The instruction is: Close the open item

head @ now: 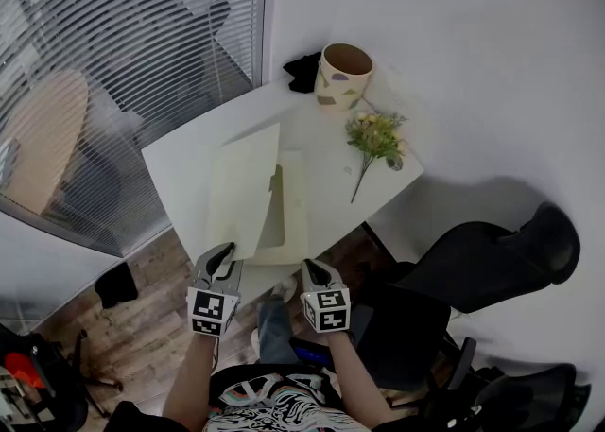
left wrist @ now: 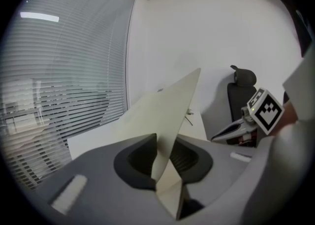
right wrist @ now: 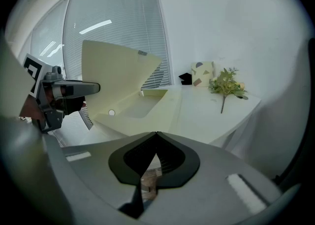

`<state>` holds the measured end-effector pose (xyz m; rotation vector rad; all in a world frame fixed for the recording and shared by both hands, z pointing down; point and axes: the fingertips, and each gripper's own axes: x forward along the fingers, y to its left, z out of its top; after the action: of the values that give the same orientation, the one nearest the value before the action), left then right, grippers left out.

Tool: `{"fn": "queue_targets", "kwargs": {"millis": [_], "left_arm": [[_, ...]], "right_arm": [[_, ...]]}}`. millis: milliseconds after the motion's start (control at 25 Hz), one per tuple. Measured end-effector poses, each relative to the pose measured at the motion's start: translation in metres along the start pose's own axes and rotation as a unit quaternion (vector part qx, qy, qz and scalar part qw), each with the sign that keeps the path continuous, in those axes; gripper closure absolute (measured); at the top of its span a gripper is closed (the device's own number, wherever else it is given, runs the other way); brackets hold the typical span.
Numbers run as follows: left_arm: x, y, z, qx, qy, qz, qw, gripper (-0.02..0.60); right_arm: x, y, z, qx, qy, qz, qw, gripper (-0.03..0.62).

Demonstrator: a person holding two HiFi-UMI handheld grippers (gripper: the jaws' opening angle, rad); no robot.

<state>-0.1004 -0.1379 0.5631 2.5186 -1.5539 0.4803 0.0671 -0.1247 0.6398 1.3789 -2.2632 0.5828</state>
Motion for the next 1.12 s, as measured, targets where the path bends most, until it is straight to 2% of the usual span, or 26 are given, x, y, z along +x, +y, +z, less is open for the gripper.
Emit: {"fn": "queue_targets", "kwargs": {"millis": [1120], "left_arm": [[0.03, -0.035, -0.012, 0.043, 0.036, -0.051, 0.9971, 0.445]], "right_arm": [[0.0, 0.0, 0.0, 0.003, -0.002, 0.011, 1.0, 0.594]]}}
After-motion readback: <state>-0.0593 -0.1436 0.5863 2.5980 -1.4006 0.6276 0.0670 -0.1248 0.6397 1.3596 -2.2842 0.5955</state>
